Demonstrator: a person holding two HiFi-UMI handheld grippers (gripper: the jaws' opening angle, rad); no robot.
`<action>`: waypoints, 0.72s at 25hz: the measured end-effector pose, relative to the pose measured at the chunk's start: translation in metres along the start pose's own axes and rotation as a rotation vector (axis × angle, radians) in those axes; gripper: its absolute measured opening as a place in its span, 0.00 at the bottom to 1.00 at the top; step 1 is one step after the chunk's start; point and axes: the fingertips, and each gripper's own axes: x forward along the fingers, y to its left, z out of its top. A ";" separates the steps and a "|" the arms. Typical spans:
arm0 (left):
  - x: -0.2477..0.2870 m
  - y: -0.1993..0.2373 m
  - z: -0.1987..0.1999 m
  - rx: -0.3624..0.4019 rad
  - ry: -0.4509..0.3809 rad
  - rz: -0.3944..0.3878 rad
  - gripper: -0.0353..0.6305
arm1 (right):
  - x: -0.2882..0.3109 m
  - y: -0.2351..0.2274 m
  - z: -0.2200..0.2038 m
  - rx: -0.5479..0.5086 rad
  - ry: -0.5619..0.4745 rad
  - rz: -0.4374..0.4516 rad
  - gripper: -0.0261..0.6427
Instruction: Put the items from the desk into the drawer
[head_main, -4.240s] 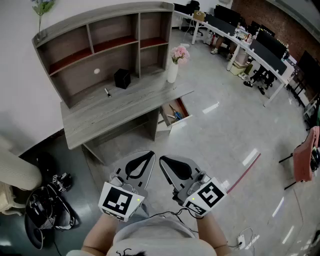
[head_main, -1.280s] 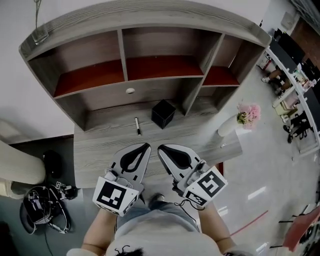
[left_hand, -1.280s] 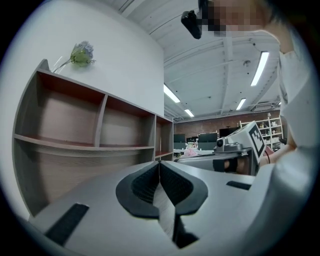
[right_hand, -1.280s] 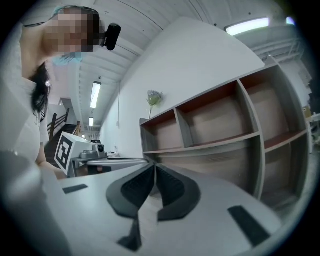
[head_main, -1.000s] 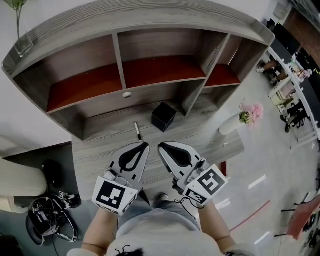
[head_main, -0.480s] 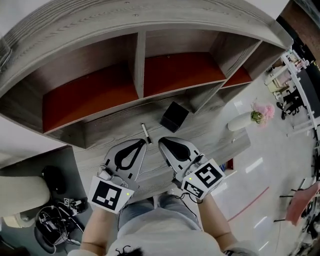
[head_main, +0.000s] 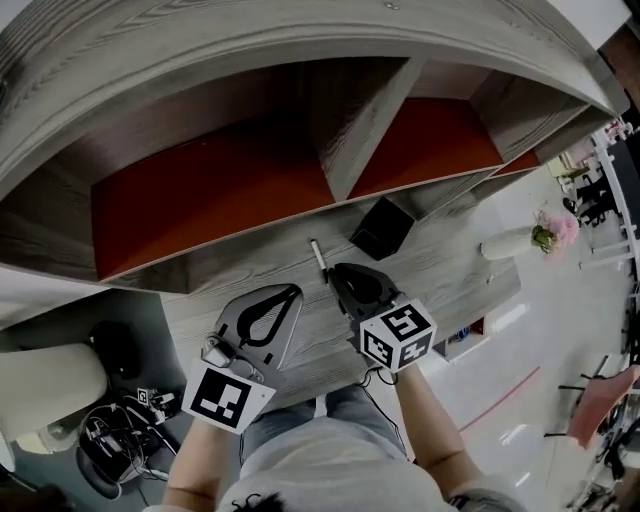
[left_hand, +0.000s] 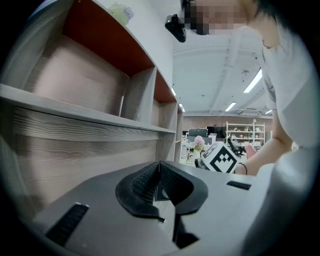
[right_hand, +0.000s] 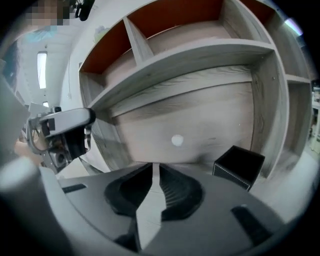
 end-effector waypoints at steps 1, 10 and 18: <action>-0.001 0.003 -0.002 -0.006 0.003 0.002 0.07 | 0.006 -0.003 -0.007 -0.001 0.023 -0.011 0.10; -0.015 0.020 -0.017 0.005 0.035 0.004 0.07 | 0.040 -0.024 -0.080 0.033 0.238 -0.100 0.14; -0.025 0.034 -0.025 -0.020 0.046 0.036 0.07 | 0.056 -0.038 -0.109 0.029 0.335 -0.147 0.16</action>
